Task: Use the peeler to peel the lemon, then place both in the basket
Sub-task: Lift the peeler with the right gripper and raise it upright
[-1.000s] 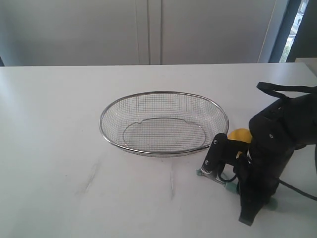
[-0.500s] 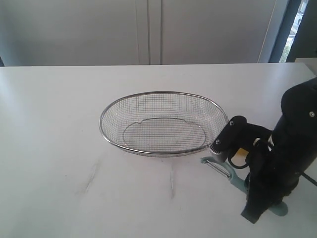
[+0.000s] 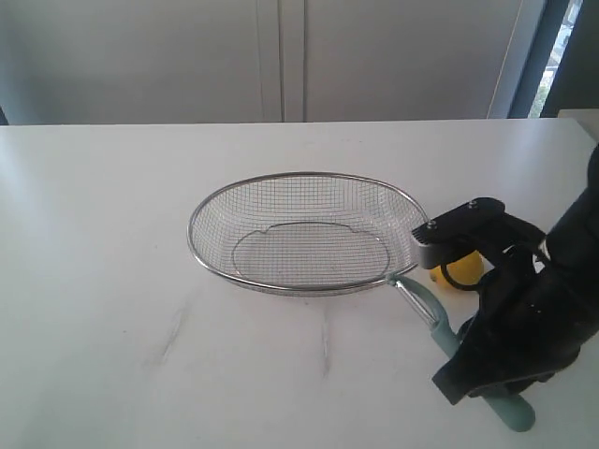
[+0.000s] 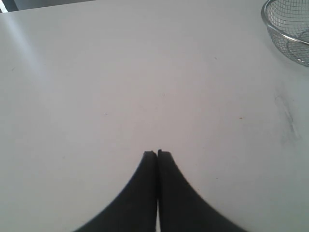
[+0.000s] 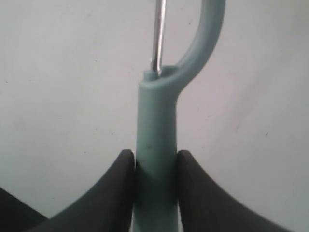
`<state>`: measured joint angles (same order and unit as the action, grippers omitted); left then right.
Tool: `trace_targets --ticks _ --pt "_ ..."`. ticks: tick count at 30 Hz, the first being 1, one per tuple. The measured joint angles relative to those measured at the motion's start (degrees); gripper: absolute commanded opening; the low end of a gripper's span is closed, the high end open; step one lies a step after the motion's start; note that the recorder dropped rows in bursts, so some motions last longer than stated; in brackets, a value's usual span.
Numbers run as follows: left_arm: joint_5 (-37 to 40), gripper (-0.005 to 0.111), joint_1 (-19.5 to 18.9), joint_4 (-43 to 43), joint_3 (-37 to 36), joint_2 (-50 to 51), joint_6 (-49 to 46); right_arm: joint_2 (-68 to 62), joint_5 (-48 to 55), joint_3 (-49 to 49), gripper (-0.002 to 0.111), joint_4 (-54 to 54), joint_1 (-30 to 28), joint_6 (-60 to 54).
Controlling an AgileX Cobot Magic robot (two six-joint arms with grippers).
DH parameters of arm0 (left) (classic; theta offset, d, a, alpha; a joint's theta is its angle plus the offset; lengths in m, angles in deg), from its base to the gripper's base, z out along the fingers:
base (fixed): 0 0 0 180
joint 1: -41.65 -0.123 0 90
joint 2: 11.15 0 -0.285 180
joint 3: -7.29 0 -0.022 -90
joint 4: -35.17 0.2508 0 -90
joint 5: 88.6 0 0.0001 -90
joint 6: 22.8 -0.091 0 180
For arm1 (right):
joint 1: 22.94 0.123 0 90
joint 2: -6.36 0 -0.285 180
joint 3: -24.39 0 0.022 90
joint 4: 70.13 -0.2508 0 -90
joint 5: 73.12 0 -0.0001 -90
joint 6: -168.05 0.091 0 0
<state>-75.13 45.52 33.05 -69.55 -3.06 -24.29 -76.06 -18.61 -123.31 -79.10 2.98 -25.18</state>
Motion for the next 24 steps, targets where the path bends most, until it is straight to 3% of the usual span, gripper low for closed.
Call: trace_targets --ticks 10,24 --pt "0.0 0.0 0.0 0.0 0.0 0.0 0.0 9.7 5.4 0.0 0.0 4.6 0.0 0.1" --pt "0.0 0.0 0.0 0.0 0.0 0.0 0.0 20.1 4.6 0.0 0.0 5.6 0.0 1.6"
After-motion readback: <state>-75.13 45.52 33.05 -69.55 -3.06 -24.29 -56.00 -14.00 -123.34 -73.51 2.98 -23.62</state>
